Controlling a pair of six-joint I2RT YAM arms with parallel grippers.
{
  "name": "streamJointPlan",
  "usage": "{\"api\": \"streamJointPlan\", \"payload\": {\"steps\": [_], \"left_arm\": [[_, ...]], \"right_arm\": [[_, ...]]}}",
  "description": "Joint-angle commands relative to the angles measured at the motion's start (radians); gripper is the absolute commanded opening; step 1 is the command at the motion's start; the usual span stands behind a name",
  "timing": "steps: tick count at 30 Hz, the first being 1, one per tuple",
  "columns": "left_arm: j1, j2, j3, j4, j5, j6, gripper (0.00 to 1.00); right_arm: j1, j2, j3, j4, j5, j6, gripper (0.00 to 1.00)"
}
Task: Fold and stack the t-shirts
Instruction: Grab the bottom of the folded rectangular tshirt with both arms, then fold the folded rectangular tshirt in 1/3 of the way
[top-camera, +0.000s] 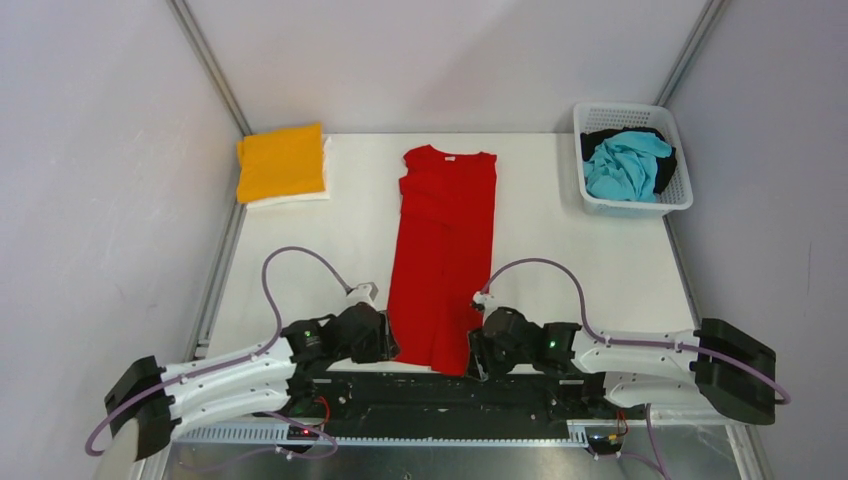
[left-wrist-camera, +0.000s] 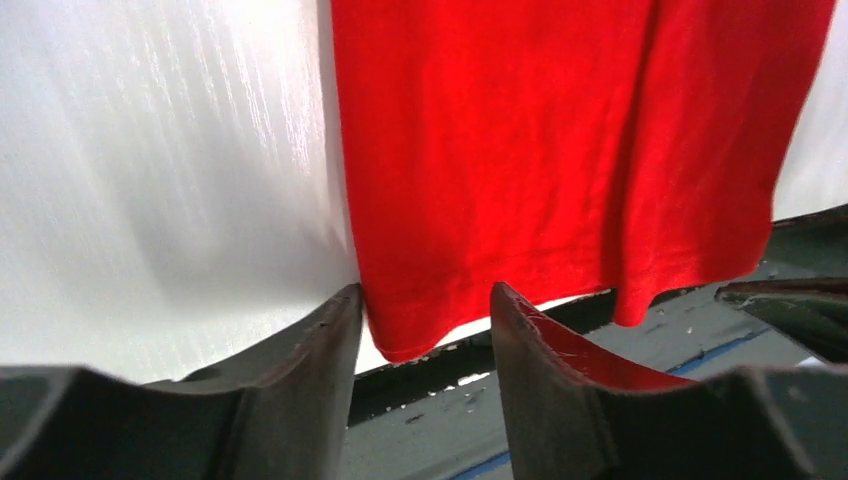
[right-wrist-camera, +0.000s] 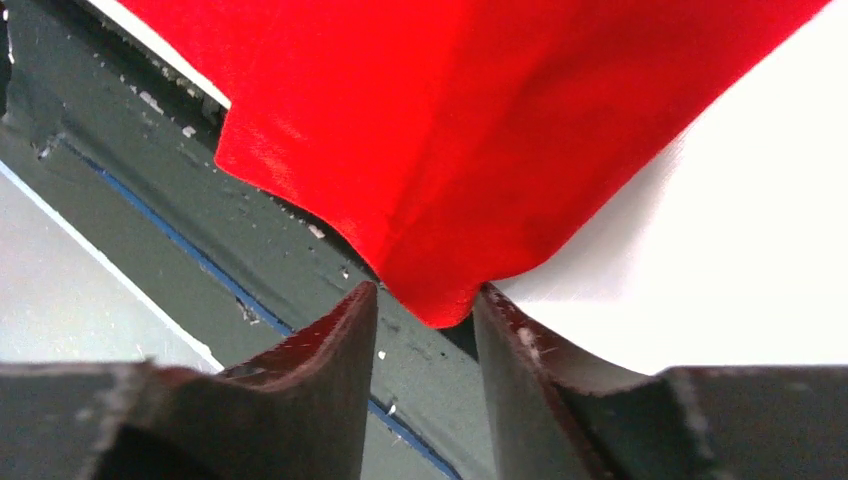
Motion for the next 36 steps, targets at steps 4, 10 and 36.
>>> {"api": "streamJointPlan", "payload": {"steps": [4, 10, 36], "left_arm": [[-0.009, 0.104, 0.004, -0.030, -0.017, -0.021, 0.04], [-0.011, 0.036, -0.026, -0.044, 0.001, -0.016, 0.00], [0.247, 0.292, 0.330, 0.382, -0.066, 0.315, 0.00]], "right_arm": [[0.000, 0.015, -0.039, 0.019, 0.113, 0.040, 0.15], [0.001, -0.060, -0.076, -0.015, 0.082, 0.044, 0.00], [-0.494, -0.009, 0.207, 0.107, -0.169, -0.252, 0.00]]}}
